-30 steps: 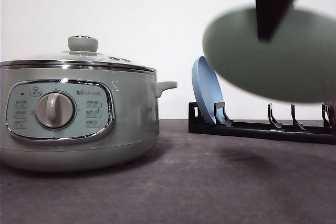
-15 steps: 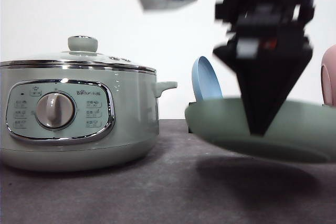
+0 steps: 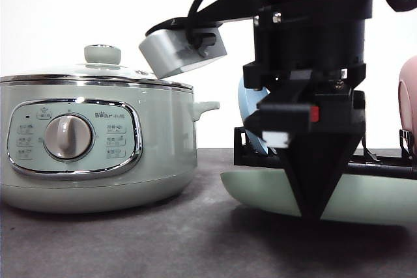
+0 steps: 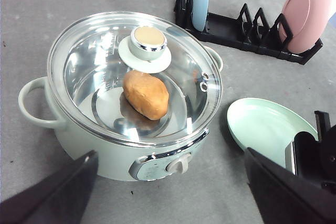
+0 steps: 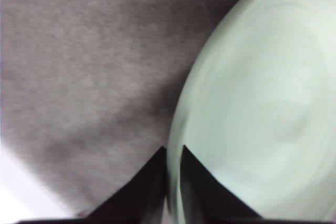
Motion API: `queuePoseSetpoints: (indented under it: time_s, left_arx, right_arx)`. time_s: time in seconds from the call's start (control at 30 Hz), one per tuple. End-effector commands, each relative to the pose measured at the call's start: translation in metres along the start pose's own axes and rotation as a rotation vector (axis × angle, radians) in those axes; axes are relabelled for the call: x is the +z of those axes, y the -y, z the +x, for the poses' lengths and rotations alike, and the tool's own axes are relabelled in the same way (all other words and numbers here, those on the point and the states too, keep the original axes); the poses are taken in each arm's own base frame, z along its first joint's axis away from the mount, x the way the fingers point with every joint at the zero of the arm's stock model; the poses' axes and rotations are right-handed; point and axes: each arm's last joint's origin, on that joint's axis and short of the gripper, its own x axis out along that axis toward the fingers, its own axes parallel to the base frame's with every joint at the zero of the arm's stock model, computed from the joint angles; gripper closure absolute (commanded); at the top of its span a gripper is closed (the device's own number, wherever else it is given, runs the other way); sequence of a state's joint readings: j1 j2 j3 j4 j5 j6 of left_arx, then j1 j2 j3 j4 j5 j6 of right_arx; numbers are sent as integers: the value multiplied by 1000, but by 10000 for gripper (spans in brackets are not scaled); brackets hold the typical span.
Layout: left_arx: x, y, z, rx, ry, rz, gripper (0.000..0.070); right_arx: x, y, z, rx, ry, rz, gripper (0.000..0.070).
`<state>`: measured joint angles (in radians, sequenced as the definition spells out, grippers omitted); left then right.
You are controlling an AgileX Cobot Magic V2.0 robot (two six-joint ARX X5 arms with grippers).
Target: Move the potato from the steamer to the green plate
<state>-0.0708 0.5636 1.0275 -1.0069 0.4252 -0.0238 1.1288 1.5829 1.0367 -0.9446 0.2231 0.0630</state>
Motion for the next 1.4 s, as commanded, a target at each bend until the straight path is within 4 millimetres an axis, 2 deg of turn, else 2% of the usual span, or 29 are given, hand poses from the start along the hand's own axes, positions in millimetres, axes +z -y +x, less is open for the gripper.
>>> queuePoseSetpoints:
  time_s: [0.0, 0.07, 0.1, 0.27, 0.4, 0.57, 0.8, 1.0, 1.13, 1.27, 1.37]
  left_arx:
    - [5, 2, -4, -8, 24, 25, 134]
    - [5, 2, -4, -8, 24, 25, 134]
    - [5, 2, -4, -8, 24, 25, 134]
    - [5, 2, -4, -8, 24, 25, 134]
    - [5, 2, -4, -8, 24, 25, 134]
    - [6, 2, -4, -8, 26, 26, 134]
    - [6, 2, -4, -8, 26, 25, 134]
    - [6, 2, -4, -8, 25, 25, 134]
    - [6, 2, -4, -8, 26, 25, 134]
    - [6, 2, -4, -8, 25, 25, 134]
    - [5, 2, -4, -8, 25, 24, 134]
  right_arx:
    - [3, -6, 4, 12, -12, 11, 475]
    - [3, -6, 4, 12, -13, 13, 385]
    - [3, -5, 4, 12, -13, 14, 371]
    - [3, -5, 3, 11, -10, 13, 365]
    - [2, -2, -8, 11, 29, 14, 365]
    - [0, 13, -44, 15, 169, 57, 365]
    - [-12, 54, -116, 24, 472, 188, 365]
    - [-34, 87, -167, 188, 744, 260, 365]
    - [-48, 101, -182, 349, 857, 250, 365]
    - [-55, 108, -184, 438, 873, 248, 365]
    - [-58, 111, -182, 442, 861, 260, 365]
